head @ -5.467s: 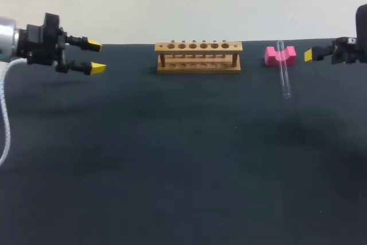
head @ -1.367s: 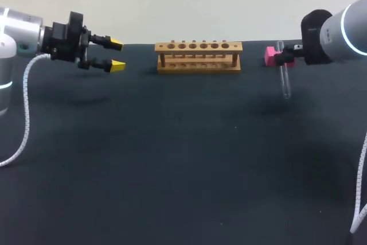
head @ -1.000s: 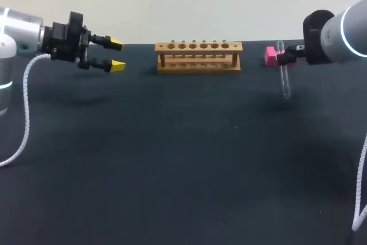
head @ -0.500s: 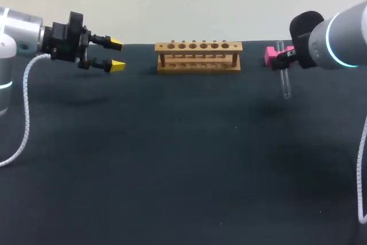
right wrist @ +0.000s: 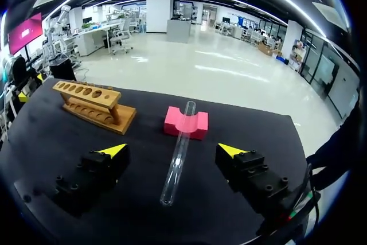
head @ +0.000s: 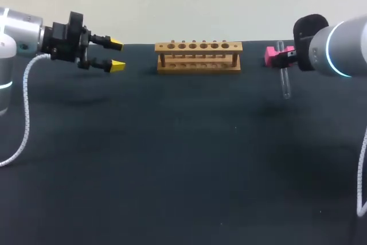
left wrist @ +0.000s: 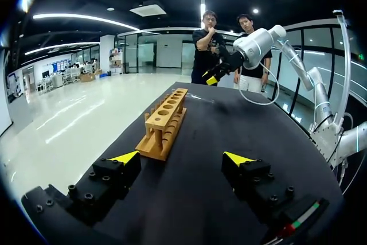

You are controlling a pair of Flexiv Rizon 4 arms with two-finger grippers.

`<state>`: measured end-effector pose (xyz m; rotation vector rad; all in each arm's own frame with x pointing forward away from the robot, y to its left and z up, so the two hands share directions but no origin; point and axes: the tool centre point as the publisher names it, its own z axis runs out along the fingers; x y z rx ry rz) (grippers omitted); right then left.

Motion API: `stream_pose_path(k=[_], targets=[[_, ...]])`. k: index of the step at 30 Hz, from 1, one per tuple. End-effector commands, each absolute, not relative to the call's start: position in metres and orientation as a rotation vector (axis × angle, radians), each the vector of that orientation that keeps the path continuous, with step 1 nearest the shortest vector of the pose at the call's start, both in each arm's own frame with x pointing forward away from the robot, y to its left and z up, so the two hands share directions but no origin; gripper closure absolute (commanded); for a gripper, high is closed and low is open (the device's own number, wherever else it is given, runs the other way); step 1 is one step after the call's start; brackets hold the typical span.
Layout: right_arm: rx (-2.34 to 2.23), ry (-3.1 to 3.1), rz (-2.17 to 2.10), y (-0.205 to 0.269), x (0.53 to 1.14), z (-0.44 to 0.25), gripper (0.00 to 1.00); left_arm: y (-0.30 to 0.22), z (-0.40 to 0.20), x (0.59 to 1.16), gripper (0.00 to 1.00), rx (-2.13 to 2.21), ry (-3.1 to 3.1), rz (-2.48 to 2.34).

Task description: Grasp the test tube, adjust it, and insert it.

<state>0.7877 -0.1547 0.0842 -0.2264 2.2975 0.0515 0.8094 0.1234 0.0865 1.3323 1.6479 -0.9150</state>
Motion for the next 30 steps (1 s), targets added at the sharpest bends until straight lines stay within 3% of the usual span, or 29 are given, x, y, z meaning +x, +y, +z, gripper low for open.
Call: stream_pose_path(k=[1,30], targets=[[-0.185,1.925,0.098,-0.154,0.794,0.073,0.0,0.124,0.086,0.809,0.0,1.332,1.645,-0.914],[-0.108,1.951,0.236,-0.157,0.815,0.027,0.0,0.124,0.086,0.809,0.0,1.332,1.645,-0.914]])
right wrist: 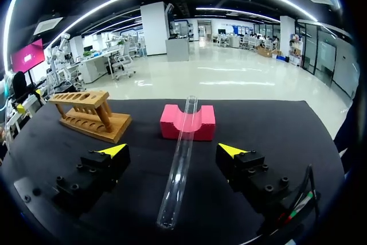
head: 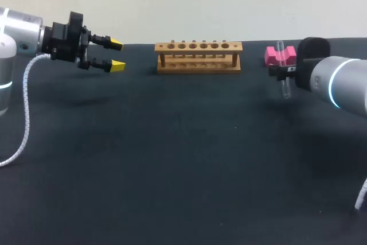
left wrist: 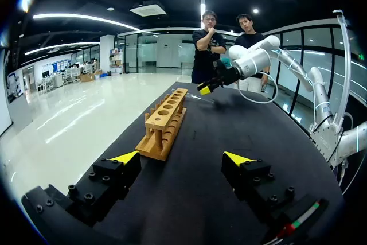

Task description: Grasp the test tube, adjust it, and insert it.

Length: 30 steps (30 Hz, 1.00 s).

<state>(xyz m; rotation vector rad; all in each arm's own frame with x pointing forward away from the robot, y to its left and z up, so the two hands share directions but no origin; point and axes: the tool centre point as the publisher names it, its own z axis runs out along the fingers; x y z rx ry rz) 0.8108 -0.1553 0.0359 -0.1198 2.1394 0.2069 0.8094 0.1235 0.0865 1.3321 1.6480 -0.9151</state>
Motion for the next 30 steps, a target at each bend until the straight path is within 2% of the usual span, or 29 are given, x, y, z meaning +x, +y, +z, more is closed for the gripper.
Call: stream_pose_path(k=[1,30], targets=[[-0.102,1.955,0.239,-0.158,0.816,0.025,0.0,0.124,0.086,0.809,0.0,1.332,1.645,-0.914],[-0.099,1.978,0.313,-0.162,0.835,0.002,0.0,0.124,0.086,0.809,0.0,1.332,1.645,-0.914]])
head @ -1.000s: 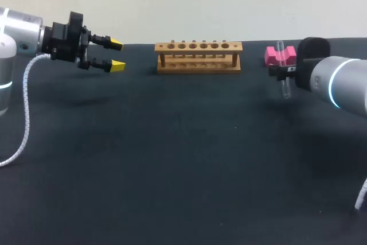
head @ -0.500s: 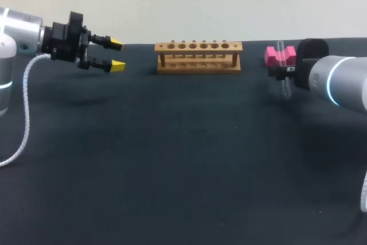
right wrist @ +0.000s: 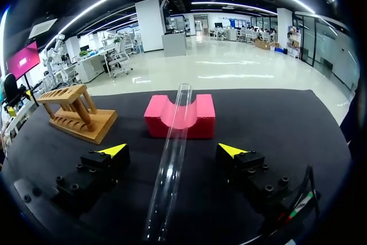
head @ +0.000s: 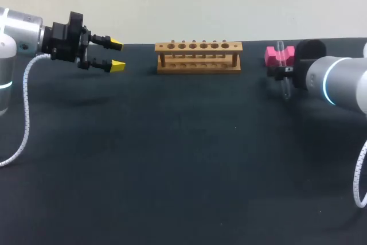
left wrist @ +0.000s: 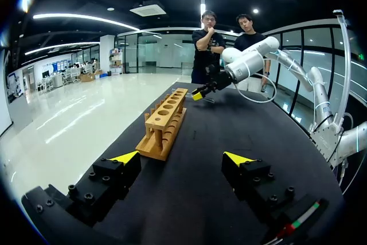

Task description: Grasp the test tube, adjust it, and insert it.

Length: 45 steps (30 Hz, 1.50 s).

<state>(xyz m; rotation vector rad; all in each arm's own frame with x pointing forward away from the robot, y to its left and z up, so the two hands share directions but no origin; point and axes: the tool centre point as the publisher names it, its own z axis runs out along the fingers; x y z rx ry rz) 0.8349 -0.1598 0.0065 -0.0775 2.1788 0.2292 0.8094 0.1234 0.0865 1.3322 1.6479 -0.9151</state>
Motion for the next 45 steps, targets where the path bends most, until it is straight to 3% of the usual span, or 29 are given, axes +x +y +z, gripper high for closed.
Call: stream_pose_path(k=[1,9,12,14,16,22,25,27,28,45], targets=[[-0.101,1.979,0.315,-0.162,0.835,0.001,0.04,0.124,0.086,0.809,0.0,1.332,1.645,-0.914],[-0.114,1.994,0.321,-0.161,0.835,-0.004,0.19,0.124,0.086,0.809,0.0,1.332,1.645,-0.914],[-0.117,1.999,0.324,-0.16,0.837,-0.005,0.38,0.124,0.086,0.809,0.0,1.332,1.645,-0.914],[-0.119,2.003,0.325,-0.16,0.838,-0.007,0.38,0.124,0.086,0.809,0.0,1.332,1.645,-0.914],[-0.12,2.011,0.326,-0.159,0.839,-0.008,0.5,0.124,0.086,0.809,0.0,1.332,1.645,-0.914],[-0.116,2.024,0.328,-0.161,0.841,-0.011,0.61,0.124,0.086,0.809,0.0,1.332,1.645,-0.914],[-0.114,2.028,0.327,-0.161,0.842,-0.011,0.78,0.124,0.086,0.809,0.0,1.332,1.645,-0.914],[-0.113,2.03,0.325,-0.161,0.842,-0.01,0.98,0.124,0.086,0.809,0.0,1.332,1.645,-0.914],[-0.112,2.03,0.325,-0.161,0.842,-0.01,1.0,0.124,0.086,0.809,0.0,1.332,1.645,-0.914],[0.042,2.053,0.283,-0.161,0.816,0.018,1.0,0.124,0.086,0.809,0.0,1.332,1.645,-0.914]])
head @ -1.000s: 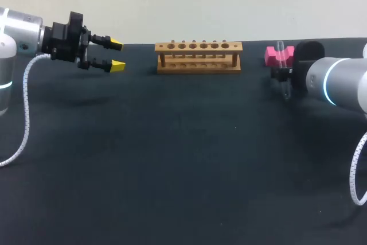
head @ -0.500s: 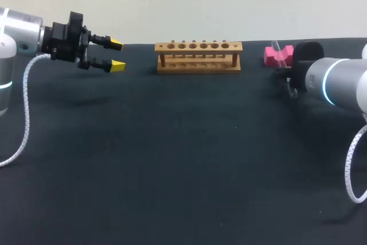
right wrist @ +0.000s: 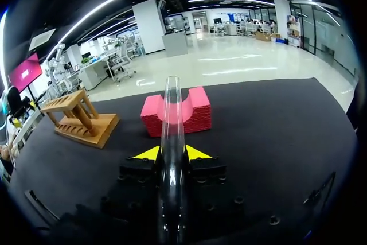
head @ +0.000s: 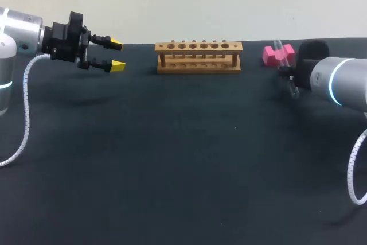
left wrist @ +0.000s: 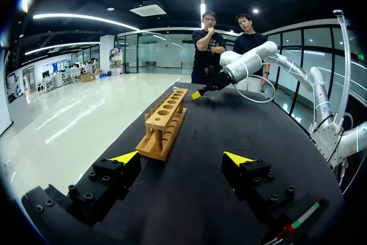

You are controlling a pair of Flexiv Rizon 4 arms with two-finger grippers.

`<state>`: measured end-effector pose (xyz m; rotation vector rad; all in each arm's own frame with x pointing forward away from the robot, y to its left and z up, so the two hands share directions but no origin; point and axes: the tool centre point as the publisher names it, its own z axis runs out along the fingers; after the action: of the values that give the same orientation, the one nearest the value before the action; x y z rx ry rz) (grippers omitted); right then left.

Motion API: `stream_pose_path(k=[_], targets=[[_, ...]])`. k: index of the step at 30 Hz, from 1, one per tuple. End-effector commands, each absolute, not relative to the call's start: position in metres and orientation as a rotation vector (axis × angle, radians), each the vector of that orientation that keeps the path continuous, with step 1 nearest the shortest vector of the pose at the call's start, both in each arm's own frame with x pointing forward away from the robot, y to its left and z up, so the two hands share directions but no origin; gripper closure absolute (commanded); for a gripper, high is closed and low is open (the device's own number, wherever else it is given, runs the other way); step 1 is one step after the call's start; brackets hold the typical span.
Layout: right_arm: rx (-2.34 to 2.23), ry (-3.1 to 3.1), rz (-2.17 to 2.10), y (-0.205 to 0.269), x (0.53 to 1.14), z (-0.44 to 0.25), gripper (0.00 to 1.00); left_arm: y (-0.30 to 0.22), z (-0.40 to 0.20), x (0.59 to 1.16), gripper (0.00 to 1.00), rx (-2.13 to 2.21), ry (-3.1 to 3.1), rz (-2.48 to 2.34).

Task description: Grasp the test tube, adjust it, and insert it.

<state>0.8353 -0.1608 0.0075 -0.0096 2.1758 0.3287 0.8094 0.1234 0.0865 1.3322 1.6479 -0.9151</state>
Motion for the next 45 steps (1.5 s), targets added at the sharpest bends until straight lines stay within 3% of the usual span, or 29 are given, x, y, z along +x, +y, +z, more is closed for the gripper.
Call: stream_pose_path(k=[1,18,45], targets=[[0.057,2.053,0.276,-0.161,0.814,0.022,1.0,0.124,0.086,0.809,0.0,1.332,1.645,-0.914],[0.124,2.104,0.133,-0.131,0.771,0.082,1.0,0.124,0.086,0.809,0.0,1.332,1.645,-0.914],[0.108,2.197,0.134,-0.006,0.762,0.103,1.0,0.124,0.086,0.809,0.0,1.332,1.645,-0.914]])
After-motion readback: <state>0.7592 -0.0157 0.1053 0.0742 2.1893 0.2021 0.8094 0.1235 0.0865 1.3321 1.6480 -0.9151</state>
